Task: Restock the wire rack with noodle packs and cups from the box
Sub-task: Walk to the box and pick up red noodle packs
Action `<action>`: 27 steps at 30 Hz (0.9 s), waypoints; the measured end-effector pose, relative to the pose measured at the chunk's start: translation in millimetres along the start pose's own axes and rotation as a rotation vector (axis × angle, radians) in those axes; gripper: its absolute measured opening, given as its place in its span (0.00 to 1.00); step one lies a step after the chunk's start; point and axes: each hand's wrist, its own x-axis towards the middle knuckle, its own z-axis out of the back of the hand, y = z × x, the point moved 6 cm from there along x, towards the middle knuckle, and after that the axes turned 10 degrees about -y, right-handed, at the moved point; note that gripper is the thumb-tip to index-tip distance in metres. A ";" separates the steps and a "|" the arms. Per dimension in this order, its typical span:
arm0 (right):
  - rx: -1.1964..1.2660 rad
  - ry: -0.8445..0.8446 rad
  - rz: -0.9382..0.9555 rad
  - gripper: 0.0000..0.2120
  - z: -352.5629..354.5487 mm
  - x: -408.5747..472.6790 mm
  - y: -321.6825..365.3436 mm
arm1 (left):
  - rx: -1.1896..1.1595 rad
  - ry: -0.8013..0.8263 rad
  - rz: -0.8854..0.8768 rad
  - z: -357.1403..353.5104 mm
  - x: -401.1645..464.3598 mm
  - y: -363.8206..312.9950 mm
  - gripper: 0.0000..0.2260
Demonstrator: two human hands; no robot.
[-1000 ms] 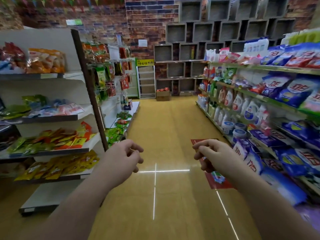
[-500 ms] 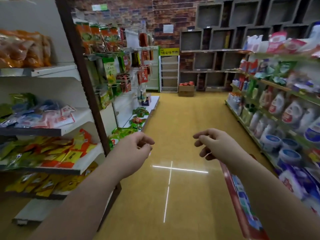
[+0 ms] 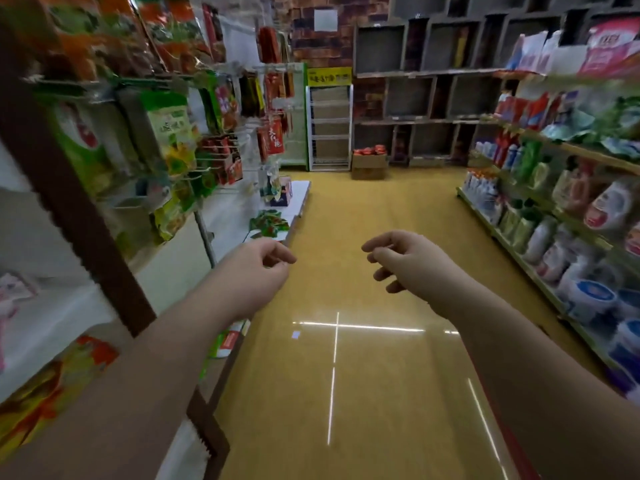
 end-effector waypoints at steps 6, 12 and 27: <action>-0.043 -0.054 -0.002 0.11 -30.0 147.0 -3.9 | -0.037 0.038 0.001 -31.1 152.0 15.7 0.07; -0.002 -0.032 -0.007 0.11 -65.8 316.9 -41.1 | -0.041 0.017 0.033 -85.6 319.0 40.8 0.06; -0.134 0.275 0.038 0.10 -204.5 747.4 -38.3 | -0.004 -0.067 0.237 -158.5 705.0 125.8 0.09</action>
